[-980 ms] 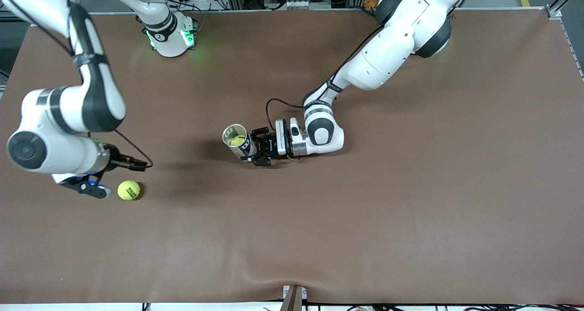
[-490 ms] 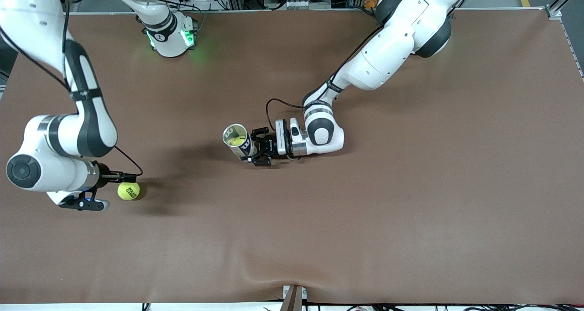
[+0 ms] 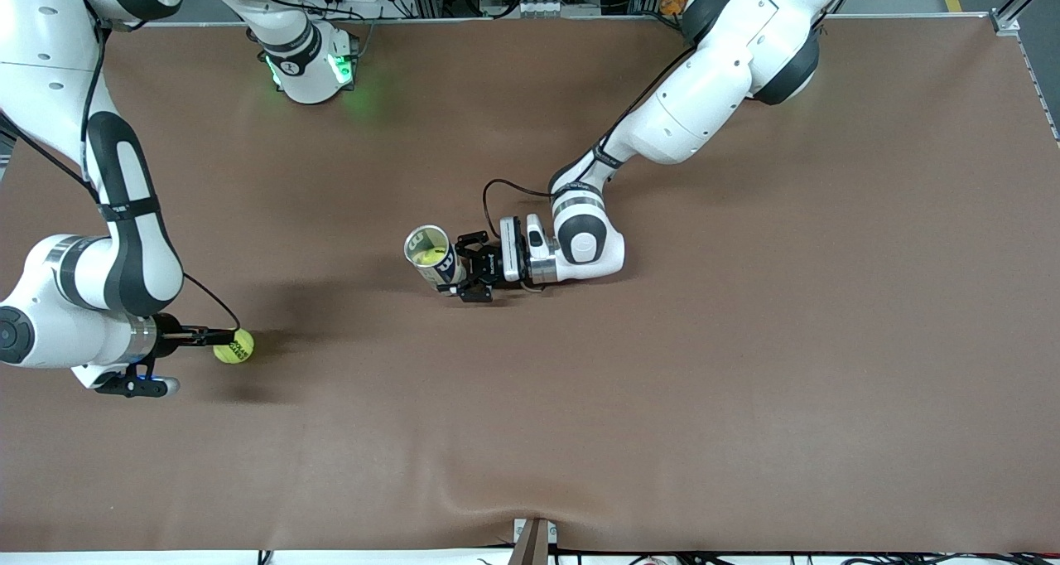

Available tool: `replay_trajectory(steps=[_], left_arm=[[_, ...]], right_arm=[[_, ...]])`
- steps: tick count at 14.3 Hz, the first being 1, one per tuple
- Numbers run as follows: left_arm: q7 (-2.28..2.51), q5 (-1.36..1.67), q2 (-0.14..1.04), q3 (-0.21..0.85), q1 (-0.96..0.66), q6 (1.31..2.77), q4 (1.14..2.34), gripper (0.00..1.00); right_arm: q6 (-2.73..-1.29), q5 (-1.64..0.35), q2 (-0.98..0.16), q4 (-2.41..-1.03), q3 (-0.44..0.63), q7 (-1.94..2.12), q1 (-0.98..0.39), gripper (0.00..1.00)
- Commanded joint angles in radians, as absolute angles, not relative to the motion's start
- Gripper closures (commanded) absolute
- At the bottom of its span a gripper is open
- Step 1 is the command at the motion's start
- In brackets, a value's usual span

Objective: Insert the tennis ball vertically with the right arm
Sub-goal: 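Move the right gripper to the second ball and grasp it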

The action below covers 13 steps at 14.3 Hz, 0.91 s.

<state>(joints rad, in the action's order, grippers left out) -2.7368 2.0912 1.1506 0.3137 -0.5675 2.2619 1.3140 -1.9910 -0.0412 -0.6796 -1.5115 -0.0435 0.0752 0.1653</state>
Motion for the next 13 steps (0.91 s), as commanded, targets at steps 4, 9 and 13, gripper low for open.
replay_trajectory(steps=[4, 9, 13], left_arm=[[-2.852, 2.126, 1.169, 0.304, -0.571, 2.272, 1.307, 0.29], [-2.852, 2.126, 1.17, 0.304, -0.571, 2.272, 1.308, 0.29], [-2.852, 2.126, 1.17, 0.304, -0.571, 2.272, 1.308, 0.29]], right_arm=[[-2.091, -0.069, -0.741, -1.503, -0.055, 0.074, 0.173, 0.0], [-2.091, -0.06, -0.764, -1.52, -0.055, 0.081, 0.173, 0.0], [-2.092, -0.06, -0.767, -1.525, -0.055, 0.081, 0.173, 0.0]])
